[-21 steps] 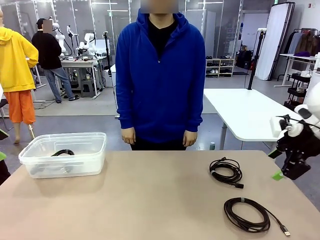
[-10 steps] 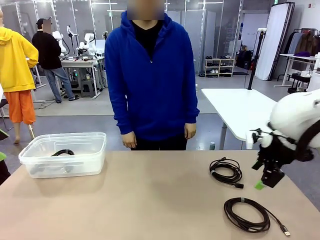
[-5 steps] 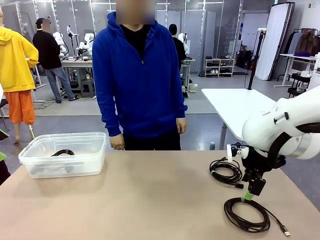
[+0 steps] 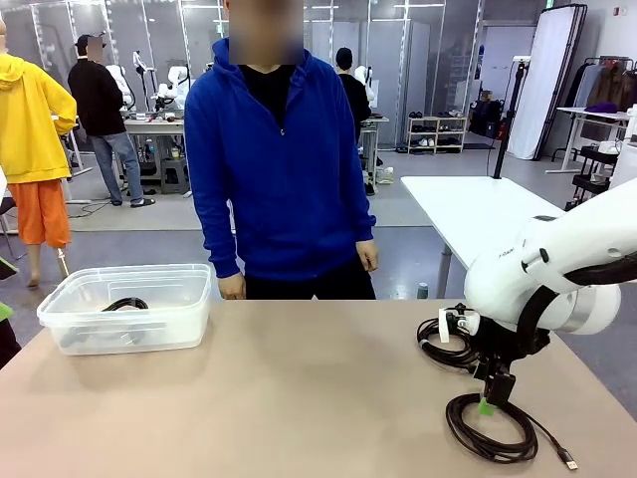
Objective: Organize and store the cables.
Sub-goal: Place the USB Extension Cable into the Organizing box.
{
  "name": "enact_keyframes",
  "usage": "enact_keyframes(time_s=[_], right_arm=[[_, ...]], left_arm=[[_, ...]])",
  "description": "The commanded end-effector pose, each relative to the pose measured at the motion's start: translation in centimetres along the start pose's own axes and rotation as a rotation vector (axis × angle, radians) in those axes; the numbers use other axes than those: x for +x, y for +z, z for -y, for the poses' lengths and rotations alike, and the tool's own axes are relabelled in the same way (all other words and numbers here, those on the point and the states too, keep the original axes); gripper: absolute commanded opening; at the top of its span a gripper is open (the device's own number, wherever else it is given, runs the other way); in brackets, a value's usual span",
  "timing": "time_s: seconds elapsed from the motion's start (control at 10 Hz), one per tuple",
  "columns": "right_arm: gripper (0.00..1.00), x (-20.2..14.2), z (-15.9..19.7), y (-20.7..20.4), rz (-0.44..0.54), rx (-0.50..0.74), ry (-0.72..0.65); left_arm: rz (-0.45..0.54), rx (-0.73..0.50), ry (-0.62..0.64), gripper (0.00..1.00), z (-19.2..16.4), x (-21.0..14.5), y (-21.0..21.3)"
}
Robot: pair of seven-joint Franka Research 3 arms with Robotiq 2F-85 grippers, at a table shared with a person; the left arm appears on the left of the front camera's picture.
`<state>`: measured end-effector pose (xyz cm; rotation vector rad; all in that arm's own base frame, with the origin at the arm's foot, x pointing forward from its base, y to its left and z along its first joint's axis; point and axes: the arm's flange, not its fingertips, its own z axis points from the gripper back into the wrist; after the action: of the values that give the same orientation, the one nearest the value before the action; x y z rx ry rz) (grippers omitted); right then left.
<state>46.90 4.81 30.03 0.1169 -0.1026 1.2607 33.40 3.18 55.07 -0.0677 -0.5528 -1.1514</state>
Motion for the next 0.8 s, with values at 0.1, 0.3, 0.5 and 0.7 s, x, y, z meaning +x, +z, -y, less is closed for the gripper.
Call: enact_keyframes(time_s=[0.1, 0.3, 0.5, 0.7], right_arm=[[1.0, 0.1, 0.7, -0.6, -0.034, -0.032, -0.032], [0.83, -0.1, 0.5, -0.7, -0.031, -0.031, -0.028], [0.23, -0.2, 0.0, -0.4, -0.031, -0.05, -0.021], [0.0, -0.1, -0.3, -0.4, -0.046, -0.063, -0.012]], left_arm=[[0.002, 0.001, 0.0, 1.0, 0.0, 0.0, 0.1], [0.002, 0.001, 0.0, 1.0, 0.0, 0.0, 0.1], [0.002, 0.001, 0.0, 1.0, 0.0, 0.0, 0.1], [0.002, 0.001, 0.0, 1.0, 0.0, 0.0, 0.1]])
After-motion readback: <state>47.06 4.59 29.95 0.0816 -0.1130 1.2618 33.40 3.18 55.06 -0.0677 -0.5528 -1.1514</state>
